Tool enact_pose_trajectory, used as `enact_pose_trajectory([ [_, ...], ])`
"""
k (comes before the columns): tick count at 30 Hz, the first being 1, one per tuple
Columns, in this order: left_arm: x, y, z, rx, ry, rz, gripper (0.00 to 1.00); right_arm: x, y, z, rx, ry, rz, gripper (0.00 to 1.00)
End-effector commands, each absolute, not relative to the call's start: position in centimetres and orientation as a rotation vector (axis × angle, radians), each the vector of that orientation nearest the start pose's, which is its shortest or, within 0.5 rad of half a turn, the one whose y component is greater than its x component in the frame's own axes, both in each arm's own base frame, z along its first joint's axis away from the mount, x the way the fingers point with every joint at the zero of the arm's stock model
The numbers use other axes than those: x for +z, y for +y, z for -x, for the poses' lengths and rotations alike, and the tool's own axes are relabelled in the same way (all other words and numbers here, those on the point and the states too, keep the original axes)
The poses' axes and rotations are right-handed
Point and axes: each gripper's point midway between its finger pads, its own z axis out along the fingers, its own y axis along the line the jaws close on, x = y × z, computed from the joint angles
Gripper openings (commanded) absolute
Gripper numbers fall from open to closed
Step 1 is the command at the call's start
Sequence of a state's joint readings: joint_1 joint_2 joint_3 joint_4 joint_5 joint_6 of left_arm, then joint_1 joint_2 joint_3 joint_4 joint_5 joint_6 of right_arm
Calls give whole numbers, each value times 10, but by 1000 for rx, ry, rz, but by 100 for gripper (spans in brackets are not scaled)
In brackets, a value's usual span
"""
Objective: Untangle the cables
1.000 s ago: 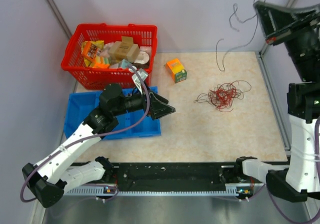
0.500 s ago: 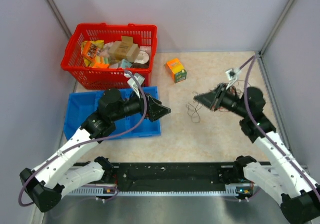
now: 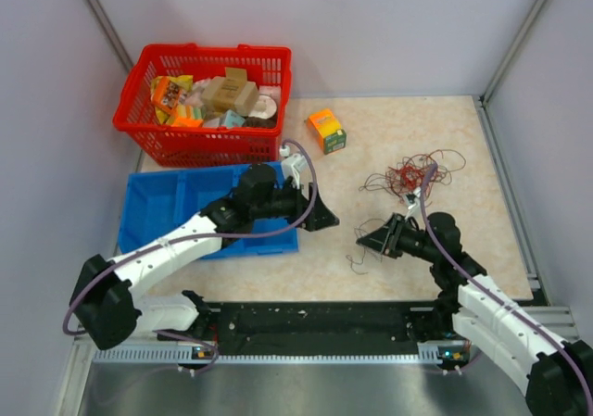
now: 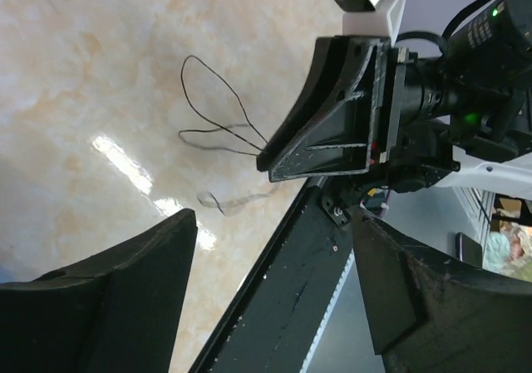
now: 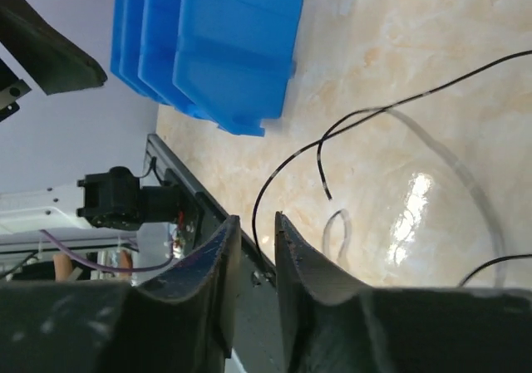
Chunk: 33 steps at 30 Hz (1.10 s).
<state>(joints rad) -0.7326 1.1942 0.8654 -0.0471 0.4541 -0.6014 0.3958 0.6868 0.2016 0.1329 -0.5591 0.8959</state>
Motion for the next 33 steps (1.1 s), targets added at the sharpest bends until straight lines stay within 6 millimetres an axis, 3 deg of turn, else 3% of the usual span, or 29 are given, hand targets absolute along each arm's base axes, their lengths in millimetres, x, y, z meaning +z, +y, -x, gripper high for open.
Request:
enact_pose_trajectory([
  [1,231,-348,-204,-1325,2037,-521,75,126,203,-180,1287,2156,-87,38],
  [4,223,-357,-202,-1321,2056,-512,74,115,185,-180,1126,2258,-160,70],
  [6,220,-365,-198,-1334,2059,-527,76,109,163,-182,961,2320,-294,88],
  [7,219,-369,-196,-1335,2063,-544,78,109,153,-184,887,2324,-347,90],
  [12,188,-391,-191,-1144,2175,-621,79,143,122,-181,740,2243,-458,92],
  [18,163,-417,-192,-948,2227,-720,80,225,66,-163,620,1926,-553,91],
  [21,138,-425,-192,-785,2317,-805,84,251,47,-148,612,1807,-578,90],
  [25,121,-434,-200,-550,2414,-851,85,265,36,-135,628,1733,-593,89],
  [29,103,-444,-197,-496,2449,-876,84,262,31,-128,624,1729,-608,88],
  [33,107,-450,-193,-368,2382,-900,85,255,30,-126,614,1746,-614,88],
])
